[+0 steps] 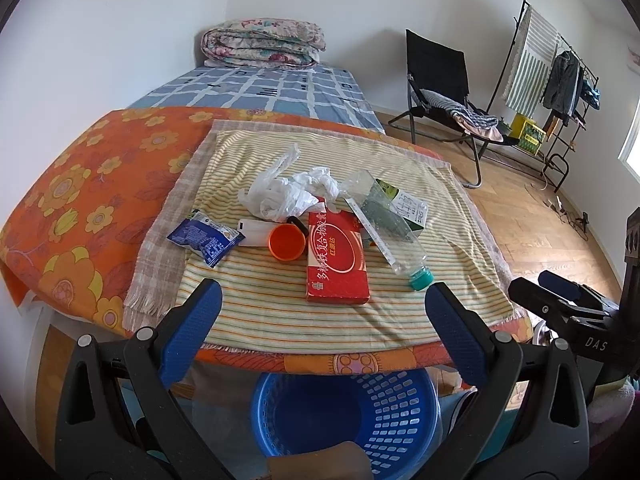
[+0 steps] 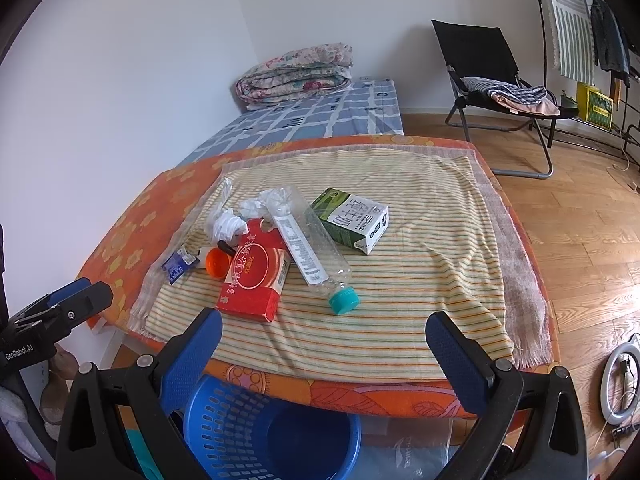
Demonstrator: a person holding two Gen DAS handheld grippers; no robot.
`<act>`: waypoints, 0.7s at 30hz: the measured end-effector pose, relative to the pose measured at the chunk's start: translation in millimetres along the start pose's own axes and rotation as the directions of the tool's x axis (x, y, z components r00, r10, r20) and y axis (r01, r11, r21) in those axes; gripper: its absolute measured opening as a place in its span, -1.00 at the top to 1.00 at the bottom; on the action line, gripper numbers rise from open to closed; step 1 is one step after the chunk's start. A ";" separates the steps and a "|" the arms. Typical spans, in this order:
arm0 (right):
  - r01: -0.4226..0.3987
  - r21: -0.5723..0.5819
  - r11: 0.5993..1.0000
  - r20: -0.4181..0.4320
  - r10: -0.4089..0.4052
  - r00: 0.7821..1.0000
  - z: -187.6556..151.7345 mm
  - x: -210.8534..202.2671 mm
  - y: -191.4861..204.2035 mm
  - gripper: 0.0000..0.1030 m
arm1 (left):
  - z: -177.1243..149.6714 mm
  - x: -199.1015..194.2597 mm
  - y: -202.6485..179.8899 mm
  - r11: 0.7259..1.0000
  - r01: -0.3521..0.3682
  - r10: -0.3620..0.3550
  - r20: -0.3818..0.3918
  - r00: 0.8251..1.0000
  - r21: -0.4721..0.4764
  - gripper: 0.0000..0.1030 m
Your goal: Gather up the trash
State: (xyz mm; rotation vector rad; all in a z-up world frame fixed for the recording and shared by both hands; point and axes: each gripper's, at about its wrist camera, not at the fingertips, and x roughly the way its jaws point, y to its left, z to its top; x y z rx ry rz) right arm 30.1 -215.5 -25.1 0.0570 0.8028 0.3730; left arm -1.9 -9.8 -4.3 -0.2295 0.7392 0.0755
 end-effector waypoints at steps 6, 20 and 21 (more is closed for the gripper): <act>-0.002 -0.009 1.000 0.000 0.002 1.000 -0.1 1.9 4.6 -0.99 | 2.8 0.1 2.7 1.000 0.002 -0.002 -0.004 1.000 0.000 -1.00; -0.002 -0.016 1.000 0.001 0.002 1.000 -0.6 0.7 6.7 -1.00 | 2.4 0.2 3.3 1.000 0.003 -0.003 -0.004 1.000 -0.001 -1.00; -0.002 -0.016 1.000 0.001 0.002 1.000 -0.6 0.8 7.1 -1.00 | 2.3 0.1 3.3 1.000 0.003 -0.003 -0.005 1.000 -0.002 -1.00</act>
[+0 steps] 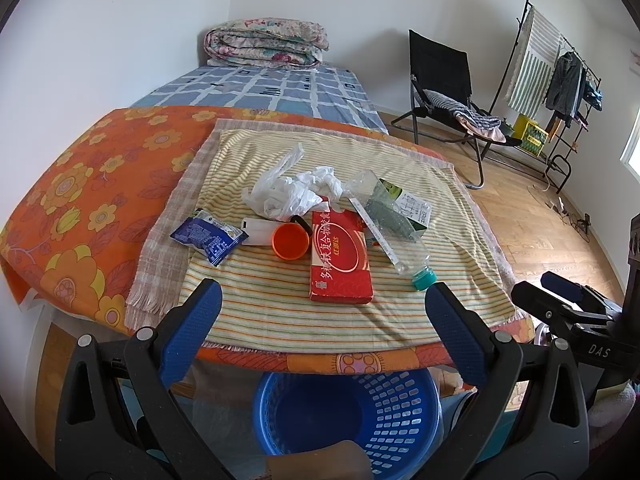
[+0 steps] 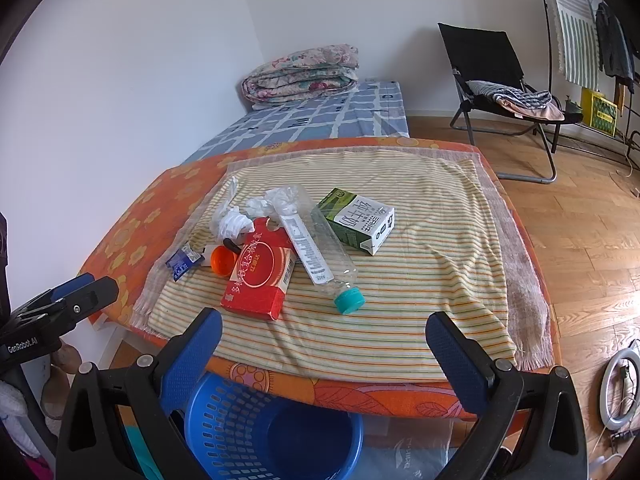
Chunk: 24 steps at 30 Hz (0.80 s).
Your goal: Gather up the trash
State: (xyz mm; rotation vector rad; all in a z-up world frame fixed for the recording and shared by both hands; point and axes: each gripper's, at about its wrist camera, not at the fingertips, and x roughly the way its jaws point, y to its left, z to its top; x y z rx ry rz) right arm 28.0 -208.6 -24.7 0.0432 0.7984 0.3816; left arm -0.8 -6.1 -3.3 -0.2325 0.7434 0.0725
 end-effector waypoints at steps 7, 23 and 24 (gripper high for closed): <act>0.000 0.001 1.000 0.001 0.000 1.000 -0.5 -0.4 -0.7 -1.00 | -0.2 0.2 0.0 1.000 0.001 -0.001 0.000 1.000 0.001 -1.00; -0.006 -0.018 1.000 0.002 0.006 1.000 -2.5 0.0 6.8 -1.00 | -0.4 0.3 -0.5 1.000 0.001 -0.001 -0.001 1.000 0.000 -1.00; -0.007 -0.018 1.000 0.001 0.007 1.000 -2.6 0.3 7.3 -1.00 | -0.9 0.1 -0.5 1.000 0.000 0.000 -0.001 1.000 0.001 -1.00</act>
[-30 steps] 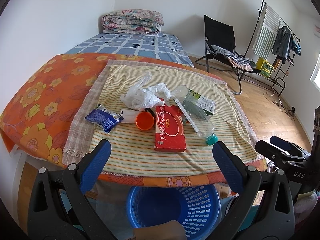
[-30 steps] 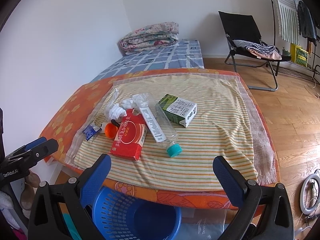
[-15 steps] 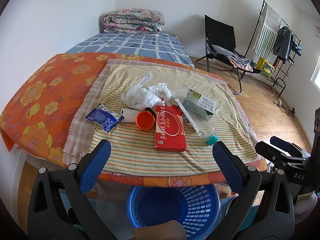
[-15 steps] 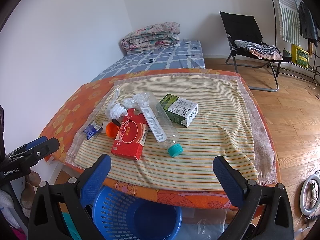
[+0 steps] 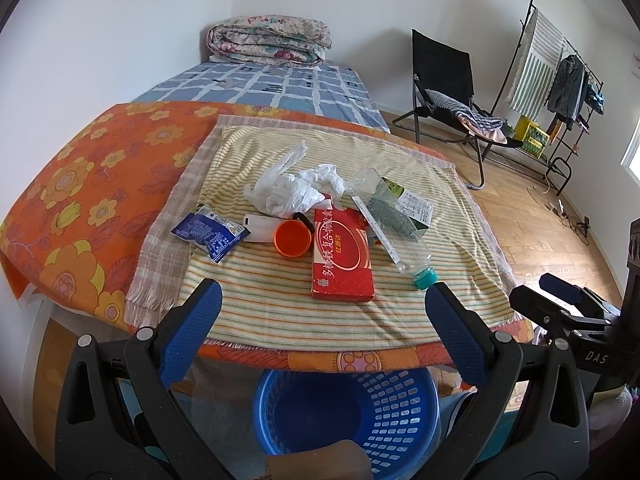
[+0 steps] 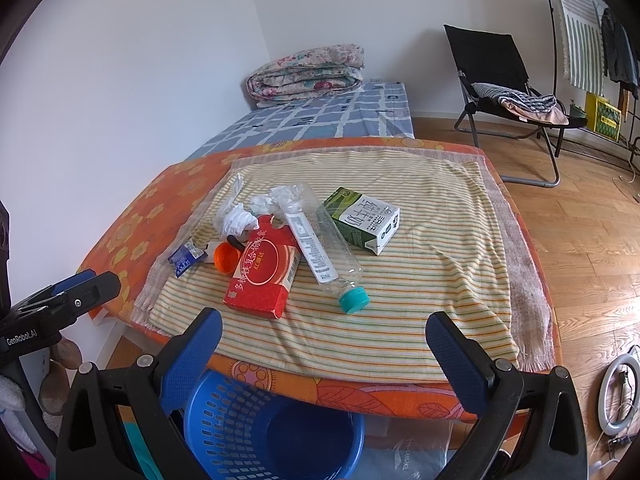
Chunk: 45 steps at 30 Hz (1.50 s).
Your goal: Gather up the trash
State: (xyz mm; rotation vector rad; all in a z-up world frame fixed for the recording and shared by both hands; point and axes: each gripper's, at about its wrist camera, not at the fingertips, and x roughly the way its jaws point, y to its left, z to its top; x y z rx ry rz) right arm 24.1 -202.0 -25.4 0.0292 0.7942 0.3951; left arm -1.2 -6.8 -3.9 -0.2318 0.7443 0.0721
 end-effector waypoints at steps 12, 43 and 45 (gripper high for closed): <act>-0.023 -0.015 1.000 0.009 0.023 1.000 -2.1 0.1 -0.6 -0.99 | -0.7 0.7 1.7 1.000 -0.005 0.005 -0.002 1.000 -0.003 -1.00; -0.129 -0.047 0.990 -0.140 0.122 0.983 79.1 73.5 -8.6 -0.79 | 37.8 78.5 107.2 0.979 -0.045 -0.002 -0.229 0.974 -0.200 -0.84; -0.122 -0.038 0.992 -0.146 0.115 0.982 88.7 87.8 -10.5 -0.79 | 41.9 92.0 115.2 0.971 -0.047 -0.014 -0.254 0.967 -0.233 -0.72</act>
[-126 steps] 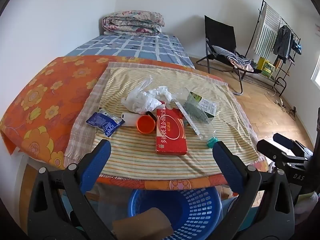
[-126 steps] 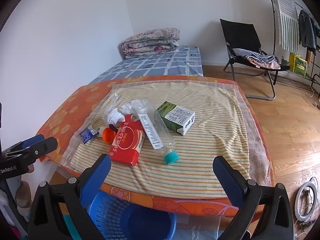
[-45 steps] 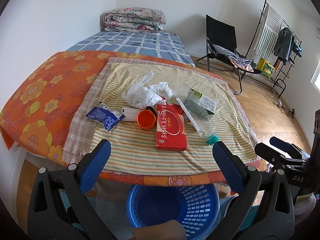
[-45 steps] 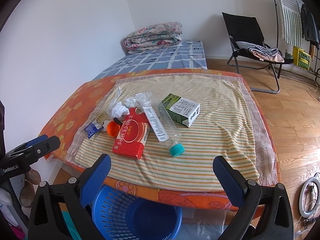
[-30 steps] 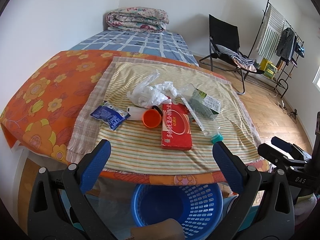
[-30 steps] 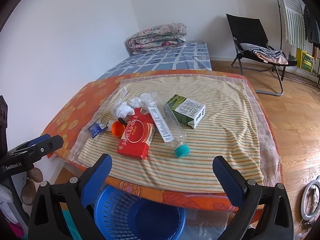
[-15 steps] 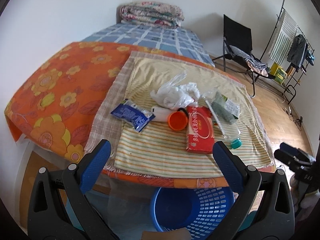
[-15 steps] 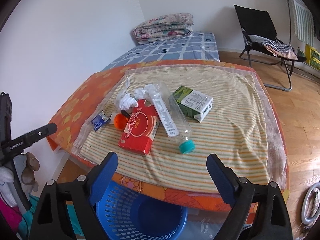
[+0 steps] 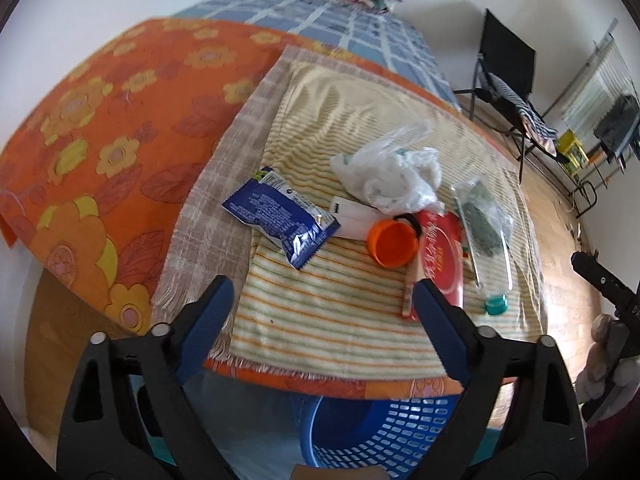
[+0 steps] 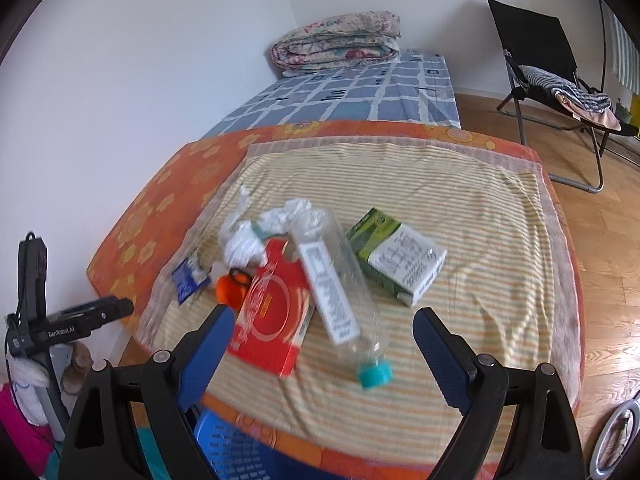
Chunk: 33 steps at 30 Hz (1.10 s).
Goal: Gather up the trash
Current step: 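Grasp the blue snack wrapper with the left tool while the right tool grasps the clear bottle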
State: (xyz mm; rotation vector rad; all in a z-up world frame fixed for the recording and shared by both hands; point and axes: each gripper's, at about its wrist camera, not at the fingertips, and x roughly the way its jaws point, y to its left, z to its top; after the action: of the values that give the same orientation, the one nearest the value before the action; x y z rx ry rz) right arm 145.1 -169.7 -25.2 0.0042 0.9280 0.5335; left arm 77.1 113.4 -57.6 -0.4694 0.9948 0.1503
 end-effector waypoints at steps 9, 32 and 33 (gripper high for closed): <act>-0.013 0.084 0.996 -0.084 0.020 0.996 34.0 63.4 -16.4 -0.79 | 39.8 52.4 27.1 0.990 -0.031 0.019 -0.088 0.996 -0.136 -0.62; 0.132 -0.083 0.988 -0.155 -0.144 0.977 55.7 151.8 14.4 -0.72 | 69.1 116.7 50.1 0.959 -0.119 0.073 -0.184 0.980 -0.257 -0.33; 0.137 -0.087 0.987 -0.158 -0.150 0.976 55.1 153.6 14.6 -0.71 | 69.6 117.0 51.3 0.958 -0.118 0.071 -0.184 0.980 -0.261 -0.33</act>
State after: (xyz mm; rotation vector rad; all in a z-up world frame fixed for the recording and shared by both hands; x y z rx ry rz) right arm 254.4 -77.4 -105.0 -0.1764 1.0591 0.4388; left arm 177.4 179.7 -139.6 -0.6946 1.1742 0.3397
